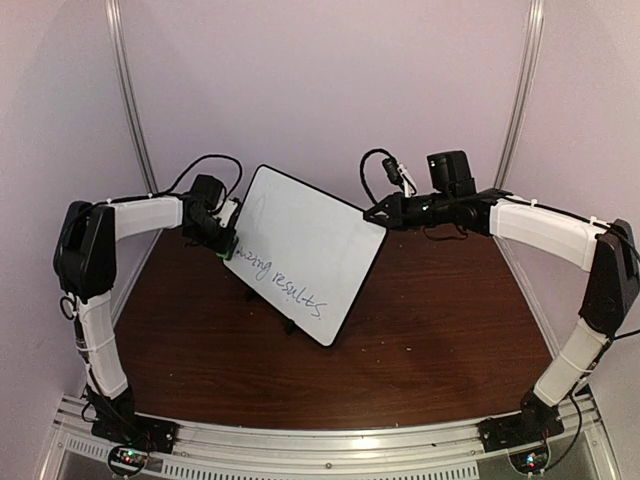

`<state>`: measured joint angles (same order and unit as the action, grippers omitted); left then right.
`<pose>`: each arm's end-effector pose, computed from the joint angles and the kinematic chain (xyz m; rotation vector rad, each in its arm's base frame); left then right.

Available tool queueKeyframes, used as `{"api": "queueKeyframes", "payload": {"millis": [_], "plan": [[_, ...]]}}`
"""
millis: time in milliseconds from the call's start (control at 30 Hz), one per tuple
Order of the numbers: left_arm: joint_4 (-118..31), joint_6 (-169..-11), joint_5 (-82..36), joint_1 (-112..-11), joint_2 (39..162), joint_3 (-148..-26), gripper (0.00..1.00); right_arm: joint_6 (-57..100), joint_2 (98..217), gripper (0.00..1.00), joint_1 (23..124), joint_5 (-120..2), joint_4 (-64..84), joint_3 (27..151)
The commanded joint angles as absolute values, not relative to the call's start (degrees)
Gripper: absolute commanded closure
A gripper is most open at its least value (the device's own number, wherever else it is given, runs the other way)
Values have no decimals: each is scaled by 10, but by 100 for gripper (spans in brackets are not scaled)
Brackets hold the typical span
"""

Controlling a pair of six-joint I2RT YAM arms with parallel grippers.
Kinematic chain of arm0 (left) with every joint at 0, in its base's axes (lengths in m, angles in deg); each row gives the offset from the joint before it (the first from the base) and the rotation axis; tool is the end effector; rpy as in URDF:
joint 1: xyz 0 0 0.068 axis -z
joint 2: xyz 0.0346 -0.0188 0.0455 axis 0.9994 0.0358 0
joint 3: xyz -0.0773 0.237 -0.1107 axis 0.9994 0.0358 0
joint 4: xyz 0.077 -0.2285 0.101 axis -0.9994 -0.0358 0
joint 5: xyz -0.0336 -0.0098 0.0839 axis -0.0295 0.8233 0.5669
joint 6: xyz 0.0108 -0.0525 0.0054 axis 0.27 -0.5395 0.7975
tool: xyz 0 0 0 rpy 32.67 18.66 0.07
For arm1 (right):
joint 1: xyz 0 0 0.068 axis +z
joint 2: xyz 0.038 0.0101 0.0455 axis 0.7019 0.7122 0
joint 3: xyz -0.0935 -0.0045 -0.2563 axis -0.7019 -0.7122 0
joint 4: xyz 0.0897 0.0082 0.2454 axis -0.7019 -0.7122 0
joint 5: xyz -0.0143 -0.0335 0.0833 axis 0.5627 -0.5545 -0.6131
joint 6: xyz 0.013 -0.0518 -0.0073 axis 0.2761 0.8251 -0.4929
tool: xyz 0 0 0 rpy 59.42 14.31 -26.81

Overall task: Erase the whiteboard
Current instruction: Erase the center of the whiteboard.

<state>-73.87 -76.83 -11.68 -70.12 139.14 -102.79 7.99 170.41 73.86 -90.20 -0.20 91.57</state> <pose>0.4175 -0.1324 0.2089 0.3967 2.4942 -0.0547 0.3228 0.2065 0.3213 -0.6180 2.0601 1.2139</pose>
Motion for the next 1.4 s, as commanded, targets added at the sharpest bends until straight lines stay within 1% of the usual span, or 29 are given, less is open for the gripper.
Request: {"api": "queueKeyframes", "payload": {"millis": [0,167,267,533,700,867,1067,1167,1267,1367], "plan": [[-740,-786,-134,-697,1413,-977,95,111,1712,100,759,-969,-12,905],[-734,-797,-131,-699,1425,-966,95,110,1713,100,759,-971,-10,906],[-719,-800,-168,-708,1425,-978,96,111,1712,100,759,-971,-11,906],[-709,-796,-221,-710,1424,-1058,96,111,1715,100,760,-971,-11,904],[-722,-799,-216,-710,1431,-1088,96,110,1717,100,760,-970,-11,906],[-723,-798,-209,-710,1430,-1064,96,111,1718,100,761,-969,-14,906],[-707,-816,-220,-714,1425,-985,96,113,1718,100,762,-967,-16,905],[-700,-828,-244,-728,1424,-962,97,113,1719,100,762,-968,-16,906],[-687,-830,-260,-731,1424,-958,97,114,1718,100,762,-968,-15,906],[-686,-830,-277,-731,1429,-980,97,114,1719,100,762,-968,-14,905]]}}
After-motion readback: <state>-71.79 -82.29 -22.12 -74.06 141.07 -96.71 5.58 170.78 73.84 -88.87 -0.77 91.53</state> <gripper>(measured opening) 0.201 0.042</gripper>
